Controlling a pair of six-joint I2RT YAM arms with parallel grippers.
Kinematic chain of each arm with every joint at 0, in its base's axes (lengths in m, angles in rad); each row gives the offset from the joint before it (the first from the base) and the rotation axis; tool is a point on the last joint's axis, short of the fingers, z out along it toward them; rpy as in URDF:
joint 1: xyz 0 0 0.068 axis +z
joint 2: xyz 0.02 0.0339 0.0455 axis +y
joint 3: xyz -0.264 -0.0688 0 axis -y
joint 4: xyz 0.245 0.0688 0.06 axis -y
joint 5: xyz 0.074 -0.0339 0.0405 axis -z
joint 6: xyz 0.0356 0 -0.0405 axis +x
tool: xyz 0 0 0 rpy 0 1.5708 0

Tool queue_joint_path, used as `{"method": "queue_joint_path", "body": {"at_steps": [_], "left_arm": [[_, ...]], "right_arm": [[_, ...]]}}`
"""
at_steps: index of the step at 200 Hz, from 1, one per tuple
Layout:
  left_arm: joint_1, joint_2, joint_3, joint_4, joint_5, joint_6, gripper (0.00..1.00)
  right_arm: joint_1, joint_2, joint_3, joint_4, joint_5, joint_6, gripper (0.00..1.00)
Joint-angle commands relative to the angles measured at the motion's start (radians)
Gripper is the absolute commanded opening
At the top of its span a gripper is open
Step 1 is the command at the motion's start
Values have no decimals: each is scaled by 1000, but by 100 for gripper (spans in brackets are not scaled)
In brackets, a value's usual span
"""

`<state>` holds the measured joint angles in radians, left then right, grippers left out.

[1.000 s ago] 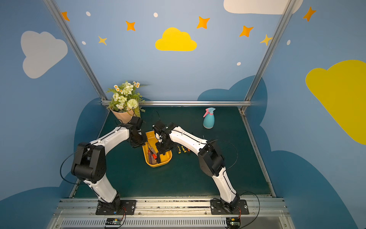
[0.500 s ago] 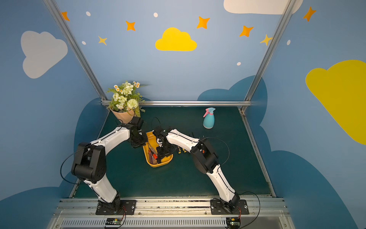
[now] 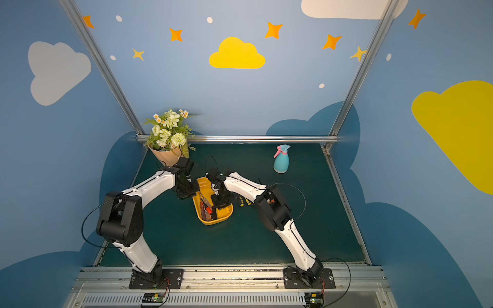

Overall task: Take out the screwdriver from the storage box
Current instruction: Pick up the screwdriver from the storage box.

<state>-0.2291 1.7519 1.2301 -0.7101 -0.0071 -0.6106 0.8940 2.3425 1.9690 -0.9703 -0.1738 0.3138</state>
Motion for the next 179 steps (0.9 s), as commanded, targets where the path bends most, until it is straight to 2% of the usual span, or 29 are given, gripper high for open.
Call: {"method": "queue_joint_path", "body": {"at_steps": [1,23,50,179], "left_arm": [[-4,-32,6,0,42,-6,2],[-3,-33,-3,3,41,-12,3],[-4,-32,-9,6,41,-17,2],[4,-23,-12,4,22,-17,2]], "right_arm": [[-4,-81,-69,49,27,-21,16],[-6,-139,-111,81,42,-27,6],[-7,-172,-121,90,41,-38,0],[-18,-324,-145,89,99,-44,0]]}}
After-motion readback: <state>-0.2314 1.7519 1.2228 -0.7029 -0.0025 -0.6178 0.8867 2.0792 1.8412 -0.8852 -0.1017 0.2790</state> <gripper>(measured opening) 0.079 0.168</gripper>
